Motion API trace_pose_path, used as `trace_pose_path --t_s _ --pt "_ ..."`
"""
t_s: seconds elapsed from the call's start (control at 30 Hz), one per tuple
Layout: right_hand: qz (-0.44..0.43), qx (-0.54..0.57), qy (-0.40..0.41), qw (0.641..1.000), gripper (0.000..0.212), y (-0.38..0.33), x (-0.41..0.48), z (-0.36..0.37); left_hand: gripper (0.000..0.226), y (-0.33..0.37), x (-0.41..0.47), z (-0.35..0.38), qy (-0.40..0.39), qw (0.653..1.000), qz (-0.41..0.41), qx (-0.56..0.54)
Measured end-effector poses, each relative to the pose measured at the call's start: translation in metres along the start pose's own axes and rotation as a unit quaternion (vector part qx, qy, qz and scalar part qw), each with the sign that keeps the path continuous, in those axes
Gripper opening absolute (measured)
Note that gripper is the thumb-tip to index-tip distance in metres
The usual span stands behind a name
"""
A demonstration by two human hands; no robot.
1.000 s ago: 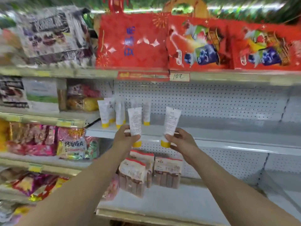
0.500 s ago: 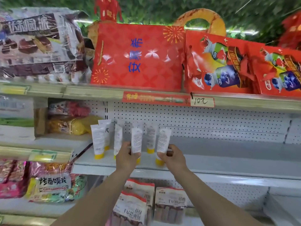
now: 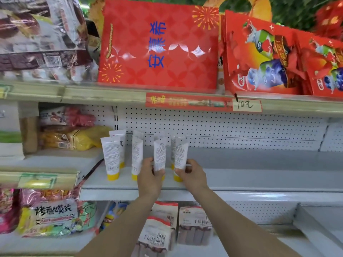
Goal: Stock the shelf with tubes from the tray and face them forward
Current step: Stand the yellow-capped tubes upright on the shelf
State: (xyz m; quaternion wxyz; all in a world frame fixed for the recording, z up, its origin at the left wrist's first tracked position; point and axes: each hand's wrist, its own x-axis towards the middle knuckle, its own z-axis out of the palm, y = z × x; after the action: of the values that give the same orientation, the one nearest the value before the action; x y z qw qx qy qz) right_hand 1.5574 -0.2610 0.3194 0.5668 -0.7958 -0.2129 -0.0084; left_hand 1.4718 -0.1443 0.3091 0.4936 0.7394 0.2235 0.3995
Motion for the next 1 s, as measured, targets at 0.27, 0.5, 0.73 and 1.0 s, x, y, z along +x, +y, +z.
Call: trace_pose_path --t_s 0.27,0.5,0.73,1.0 --pt "0.002 -0.043 0.009 0.999 0.040 -0.005 -0.002 0.003 0.033 -0.002 0.002 0.001 0.003 1.000 -0.012 0.018" --pt "0.010 -0.065 0.013 0.998 0.035 -0.013 -0.004 0.006 0.025 0.000 0.000 0.003 0.002 0.999 -0.031 0.034" --pt "0.004 -0.120 -0.036 0.992 0.069 -0.017 -0.023 -0.025 0.043 0.026 -0.025 -0.003 -0.005 0.997 -0.063 0.052" --pt "-0.096 -0.312 -0.049 0.944 0.065 -0.029 -0.067 -0.132 0.073 0.086 -0.092 0.001 0.003 0.986 -0.033 0.161"
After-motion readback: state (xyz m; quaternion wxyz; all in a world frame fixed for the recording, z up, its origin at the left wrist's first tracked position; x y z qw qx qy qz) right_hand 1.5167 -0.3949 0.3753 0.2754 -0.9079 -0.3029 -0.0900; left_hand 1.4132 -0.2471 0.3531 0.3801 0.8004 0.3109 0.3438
